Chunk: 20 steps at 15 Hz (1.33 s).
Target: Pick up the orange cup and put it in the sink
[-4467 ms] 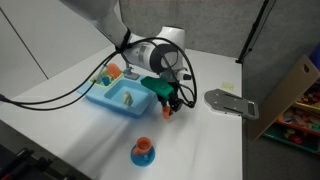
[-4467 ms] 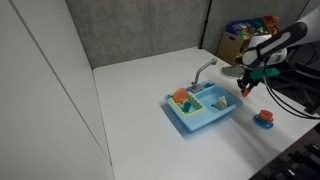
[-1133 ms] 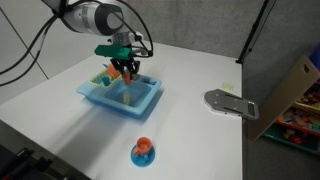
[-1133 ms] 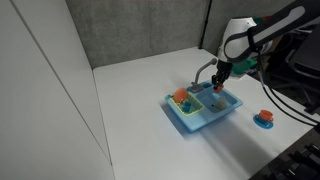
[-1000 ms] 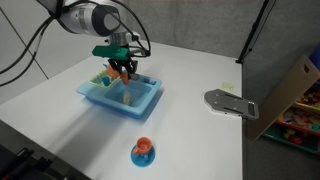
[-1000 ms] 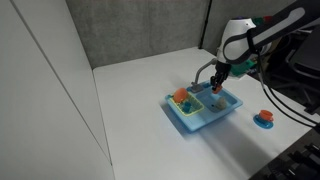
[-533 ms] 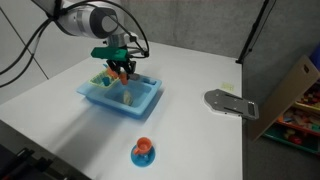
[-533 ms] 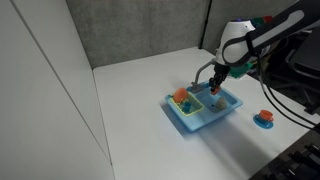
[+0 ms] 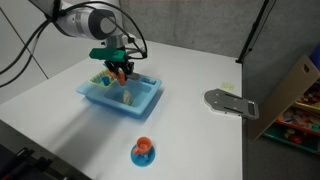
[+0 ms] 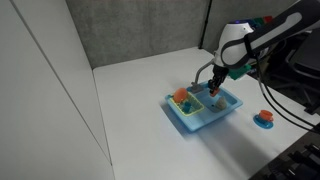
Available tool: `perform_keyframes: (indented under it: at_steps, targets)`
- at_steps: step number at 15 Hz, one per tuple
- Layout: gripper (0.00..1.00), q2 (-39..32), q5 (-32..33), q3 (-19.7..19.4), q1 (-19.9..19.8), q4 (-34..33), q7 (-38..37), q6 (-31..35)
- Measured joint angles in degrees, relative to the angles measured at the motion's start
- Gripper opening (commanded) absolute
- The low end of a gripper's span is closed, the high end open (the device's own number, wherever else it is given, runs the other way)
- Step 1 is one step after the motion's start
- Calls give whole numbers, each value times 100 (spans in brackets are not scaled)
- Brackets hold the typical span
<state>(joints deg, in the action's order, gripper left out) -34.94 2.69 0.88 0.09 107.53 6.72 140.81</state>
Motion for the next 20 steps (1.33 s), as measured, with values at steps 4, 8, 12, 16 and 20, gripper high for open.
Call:
perform_keyframes:
  at_steps: [4,8,12,16,20]
  targets:
    - [17,-76,0,54,82,0,18,0]
    - [17,-140,194,43,198,-1,17,3]
    - [17,-208,468,4,246,-10,16,89]
    - [17,-321,685,-1,246,-20,76,349]
    - [17,-438,822,3,246,-36,407,549]
